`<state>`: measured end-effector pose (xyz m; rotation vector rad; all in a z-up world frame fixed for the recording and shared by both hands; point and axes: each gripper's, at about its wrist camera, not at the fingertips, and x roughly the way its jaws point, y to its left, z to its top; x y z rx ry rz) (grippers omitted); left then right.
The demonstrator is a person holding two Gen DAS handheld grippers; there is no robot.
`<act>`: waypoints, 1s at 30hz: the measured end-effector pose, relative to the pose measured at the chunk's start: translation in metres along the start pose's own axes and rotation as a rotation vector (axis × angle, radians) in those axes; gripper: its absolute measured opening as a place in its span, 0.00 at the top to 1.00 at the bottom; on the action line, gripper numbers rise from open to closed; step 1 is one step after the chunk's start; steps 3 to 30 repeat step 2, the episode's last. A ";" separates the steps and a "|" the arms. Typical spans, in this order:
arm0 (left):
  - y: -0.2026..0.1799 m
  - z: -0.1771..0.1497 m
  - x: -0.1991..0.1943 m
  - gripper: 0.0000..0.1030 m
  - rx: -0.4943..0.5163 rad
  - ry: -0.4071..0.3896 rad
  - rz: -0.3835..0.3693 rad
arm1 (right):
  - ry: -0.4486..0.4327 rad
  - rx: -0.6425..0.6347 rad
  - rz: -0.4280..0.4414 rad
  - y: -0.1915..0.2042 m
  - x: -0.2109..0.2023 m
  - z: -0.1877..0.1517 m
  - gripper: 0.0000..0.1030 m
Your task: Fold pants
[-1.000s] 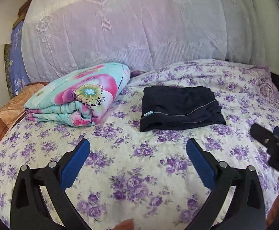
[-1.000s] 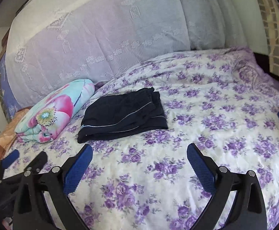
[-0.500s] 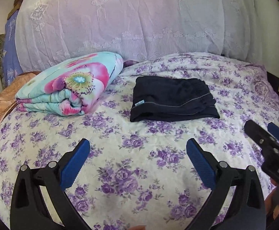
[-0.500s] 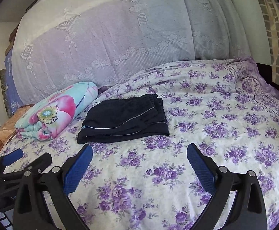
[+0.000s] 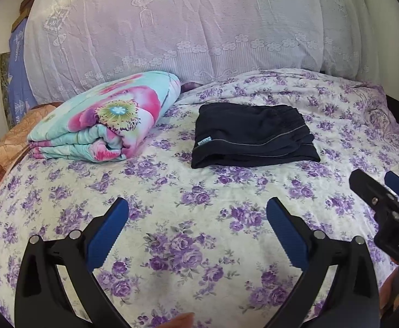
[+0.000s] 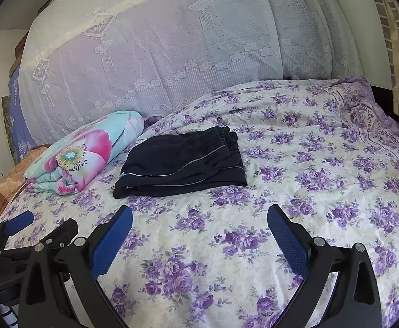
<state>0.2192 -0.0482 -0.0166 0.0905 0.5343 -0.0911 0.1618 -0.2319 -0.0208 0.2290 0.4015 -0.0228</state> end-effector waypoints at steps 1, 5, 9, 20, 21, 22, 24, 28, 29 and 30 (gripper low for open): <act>0.001 0.000 0.001 0.04 -0.005 0.002 -0.003 | 0.000 -0.001 0.000 0.000 0.000 0.000 0.04; 0.002 0.000 0.001 0.04 -0.010 0.001 0.001 | -0.001 -0.001 0.000 0.000 0.000 0.000 0.04; 0.002 0.000 0.001 0.04 -0.010 0.001 0.001 | -0.001 -0.001 0.000 0.000 0.000 0.000 0.04; 0.002 0.000 0.001 0.04 -0.010 0.001 0.001 | -0.001 -0.001 0.000 0.000 0.000 0.000 0.04; 0.002 0.000 0.001 0.04 -0.010 0.001 0.001 | -0.001 -0.001 0.000 0.000 0.000 0.000 0.04; 0.002 0.000 0.001 0.04 -0.010 0.001 0.001 | -0.001 -0.001 0.000 0.000 0.000 0.000 0.04; 0.002 0.000 0.001 0.04 -0.010 0.001 0.001 | -0.001 -0.001 0.000 0.000 0.000 0.000 0.04; 0.002 0.000 0.001 0.04 -0.010 0.001 0.001 | -0.001 -0.001 0.000 0.000 0.000 0.000 0.04; 0.002 0.000 0.001 0.04 -0.010 0.001 0.001 | -0.001 -0.001 0.000 0.000 0.000 0.000 0.04; 0.002 0.000 0.001 0.04 -0.010 0.001 0.001 | -0.001 -0.001 0.000 0.000 0.000 0.000 0.04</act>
